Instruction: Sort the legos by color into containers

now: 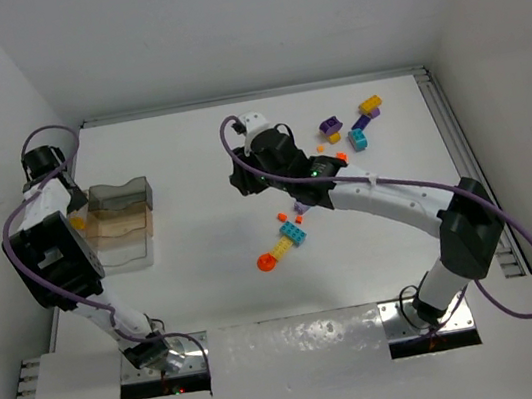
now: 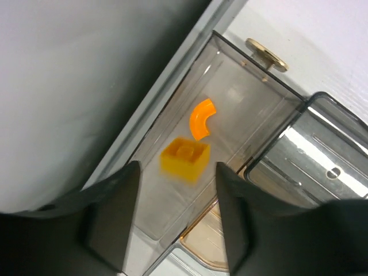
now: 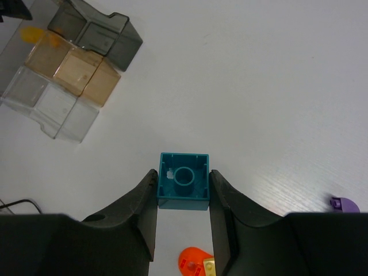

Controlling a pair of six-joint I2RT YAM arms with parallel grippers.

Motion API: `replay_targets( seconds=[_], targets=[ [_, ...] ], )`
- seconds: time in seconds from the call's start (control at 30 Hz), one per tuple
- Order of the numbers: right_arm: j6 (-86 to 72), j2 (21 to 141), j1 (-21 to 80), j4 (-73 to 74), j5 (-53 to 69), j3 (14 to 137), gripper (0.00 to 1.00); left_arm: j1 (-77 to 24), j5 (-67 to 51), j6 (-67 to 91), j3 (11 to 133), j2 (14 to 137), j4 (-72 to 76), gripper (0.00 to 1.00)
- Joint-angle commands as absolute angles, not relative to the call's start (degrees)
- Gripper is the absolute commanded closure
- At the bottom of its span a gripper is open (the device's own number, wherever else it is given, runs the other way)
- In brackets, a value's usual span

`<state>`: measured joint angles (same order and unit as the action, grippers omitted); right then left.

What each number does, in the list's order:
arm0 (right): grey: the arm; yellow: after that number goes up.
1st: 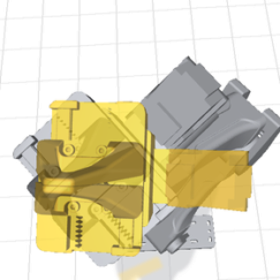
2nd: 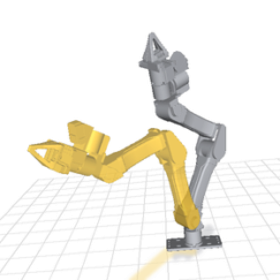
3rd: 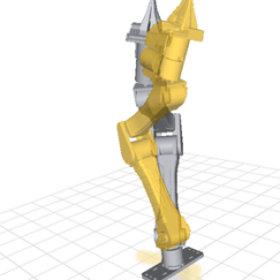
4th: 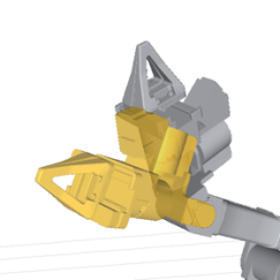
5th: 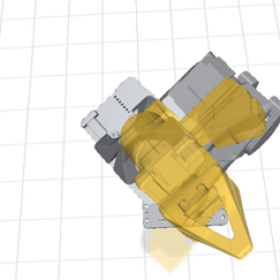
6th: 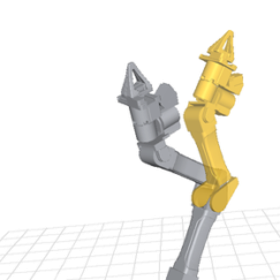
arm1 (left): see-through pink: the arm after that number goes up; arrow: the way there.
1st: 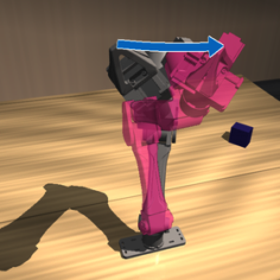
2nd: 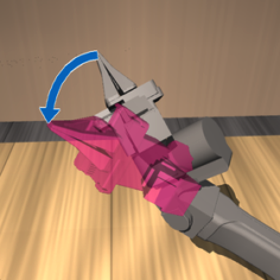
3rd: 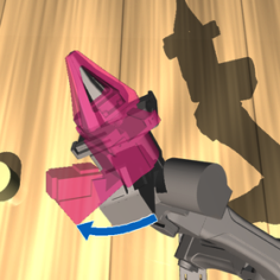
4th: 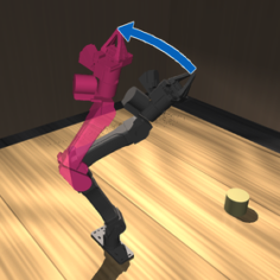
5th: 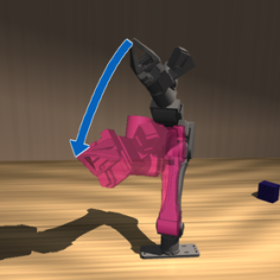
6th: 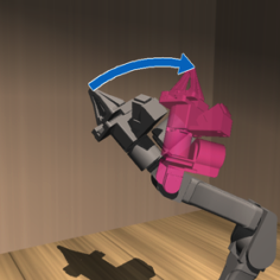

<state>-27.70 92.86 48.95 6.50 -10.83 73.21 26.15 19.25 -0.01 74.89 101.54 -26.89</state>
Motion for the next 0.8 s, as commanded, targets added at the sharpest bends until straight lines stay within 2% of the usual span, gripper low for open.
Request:
replay_targets(
  seconds=[0.0,0.03,0.13,0.2,0.23,0.27,0.33,0.43,0.5,0.57,0.6,0.63,0.67,0.77],
  targets=[
    [-26.37,91.06,49.66,4.04,-9.05,74.62,1.0,26.37,16.89,-2.02,76.64,101.08,-24.78,0.45],
    [-26.28,90.97,49.75,3.96,-8.97,74.53,1.0,26.28,15.92,-2.28,76.64,100.9,-25.39,0.34],
    [-26.1,90.44,49.83,3.6,-9.05,74.27,1.0,26.28,13.28,-2.46,76.99,100.2,-27.06,0.19],
    [-25.84,90.35,49.75,3.52,-8.96,74.18,1.0,26.11,11.09,-2.9,78.57,98.97,-28.29,0.21],
    [-25.93,90.18,49.83,3.43,-8.96,74.09,1.0,26.02,9.33,-3.68,79.79,98.18,-29.43,0.28],
    [-26.1,90.09,49.66,3.34,-8.88,74.0,1.0,25.49,2.96,-7.0,80.07,95.39,-29.44,0.32],
    [-26.19,90.44,49.66,3.6,-8.53,75.14,1.0,24.27,-5.49,-11.58,78.32,91.43,-27.08,0.33],
    [-29.68,92.8,48.79,5.27,-6.42,80.22,1.0,16.82,-28.56,-31.98,74.1,80.9,-26.89,0.32],
    [-32.94,95.26,47.55,5.27,-2.21,82.08,1.0,13.64,-37.57,-42.4,71.29,78.58,-32.85,0.29],
    [-36.72,96.94,46.14,3.87,-0.18,84.19,1.0,11.78,-52.16,-61.27,69.27,76.73,-42.99,0.29],
    [-36.91,98.25,46.14,3.43,1.74,84.9,1.0,11.69,-56.91,-73.18,67.6,76.21,-49.5,0.26],
    [-36.91,98.87,46.06,2.47,2.54,85.86,1.0,11.43,-61.56,-98.62,66.98,75.07,-57.4,0.23],
    [-37.44,99.4,46.23,2.29,3.42,86.3,1.0,11.25,-62.66,-106.88,66.19,74.36,-66.96,0.2],
    [-39.11,100.81,46.67,2.81,6.24,87.63,1.0,10.55,-66.0,-106.62,66.26,72.25,-62.77,0.26]
  ],
)
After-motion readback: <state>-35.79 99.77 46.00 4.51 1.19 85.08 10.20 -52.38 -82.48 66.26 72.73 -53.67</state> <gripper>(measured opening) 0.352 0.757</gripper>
